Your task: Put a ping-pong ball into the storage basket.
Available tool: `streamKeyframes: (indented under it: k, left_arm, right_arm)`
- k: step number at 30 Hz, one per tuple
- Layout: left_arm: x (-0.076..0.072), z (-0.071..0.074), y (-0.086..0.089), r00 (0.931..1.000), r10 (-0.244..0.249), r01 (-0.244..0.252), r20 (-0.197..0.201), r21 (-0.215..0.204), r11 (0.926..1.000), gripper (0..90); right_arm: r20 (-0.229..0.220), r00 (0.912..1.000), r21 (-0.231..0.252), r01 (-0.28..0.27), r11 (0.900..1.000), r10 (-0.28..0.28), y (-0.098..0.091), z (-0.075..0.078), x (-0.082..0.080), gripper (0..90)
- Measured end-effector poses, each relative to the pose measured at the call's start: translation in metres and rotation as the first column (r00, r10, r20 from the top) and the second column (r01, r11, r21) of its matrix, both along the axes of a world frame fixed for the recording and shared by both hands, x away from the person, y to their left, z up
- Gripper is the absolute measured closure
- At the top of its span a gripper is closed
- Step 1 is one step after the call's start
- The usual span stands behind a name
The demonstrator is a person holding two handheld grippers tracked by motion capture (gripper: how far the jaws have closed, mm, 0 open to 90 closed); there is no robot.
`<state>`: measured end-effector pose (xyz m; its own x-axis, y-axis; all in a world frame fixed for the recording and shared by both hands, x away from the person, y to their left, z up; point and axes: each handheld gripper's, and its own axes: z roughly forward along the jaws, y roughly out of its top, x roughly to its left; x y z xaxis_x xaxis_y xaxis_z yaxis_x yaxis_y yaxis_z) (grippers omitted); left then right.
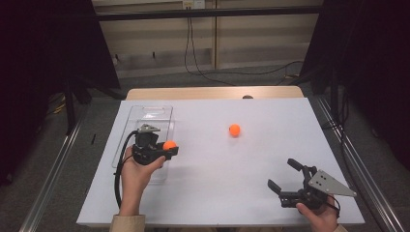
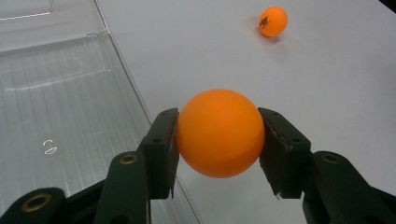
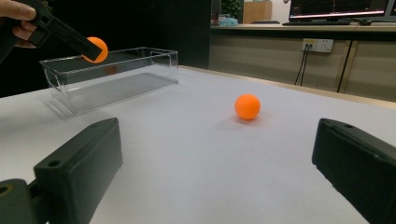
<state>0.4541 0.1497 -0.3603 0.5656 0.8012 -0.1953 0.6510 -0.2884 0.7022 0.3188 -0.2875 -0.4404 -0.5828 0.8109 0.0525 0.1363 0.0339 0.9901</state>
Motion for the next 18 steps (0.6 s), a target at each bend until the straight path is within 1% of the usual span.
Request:
streamKeyframes:
  k: [1,5,6,7,11,13,15,17,18]
  left_arm:
    - [-0.0001,0.0,-0.0002,1.0,0.004,-0.004,0.0,-0.005,1.0,51.2]
    - [0.0004,-0.0005,0.002,1.0,0.002,-0.002,-0.002,0.0,1.0,51.1]
    - [0.0003,-0.0008,0.0015,0.9999,0.015,-0.015,0.0,-0.009,0.9998,51.2]
    - [0.0002,-0.0005,0.002,0.9998,0.019,-0.019,0.001,-0.006,0.9998,51.2]
    - [0.0,0.0006,0.0039,1.0,0.007,-0.007,0.002,-0.004,1.0,51.1]
    - [-0.0002,0.0009,0.0039,0.9999,0.01,-0.01,0.005,0.003,0.9999,51.1]
    - [-0.0001,0.0005,0.004,1.0,0.009,-0.009,0.001,-0.001,1.0,51.1]
    - [0.0003,-0.0001,0.0038,0.9999,0.012,-0.012,0.003,0.008,0.9999,51.1]
    - [0.0003,-0.0003,0.0037,0.9999,0.012,-0.012,0.001,0.005,0.9999,51.1]
  right_arm:
    - [0.001,1.0,-0.001,0.001,1.0,-0.001,0.0,0.0,0.0001,1.1]
    - [0.001,1.0,-0.003,-0.002,1.0,0.002,-0.0002,0.0,0.0001,1.1]
    - [0.002,1.0,-0.003,-0.001,1.0,0.001,-0.0002,-0.0001,0.0001,1.1]
    - [0.001,1.0,-0.002,0.001,1.0,-0.001,-0.0003,-0.0001,0.0002,1.1]
    - [0.0,1.0,0.0,0.003,1.0,-0.003,-0.0004,0.0,0.0,1.1]
    - [0.0,1.0,0.001,0.0,1.0,0.0,-0.0002,0.0002,-0.0001,1.1]
    - [0.003,1.0,-0.004,-0.001,1.0,0.001,0.0,0.0,0.0001,1.1]
    - [0.001,1.0,-0.005,-0.006,1.0,0.006,-0.0001,-0.0001,0.0002,1.1]
    - [0.001,1.0,-0.005,-0.004,1.0,0.004,-0.0001,0.0,0.0002,1.1]
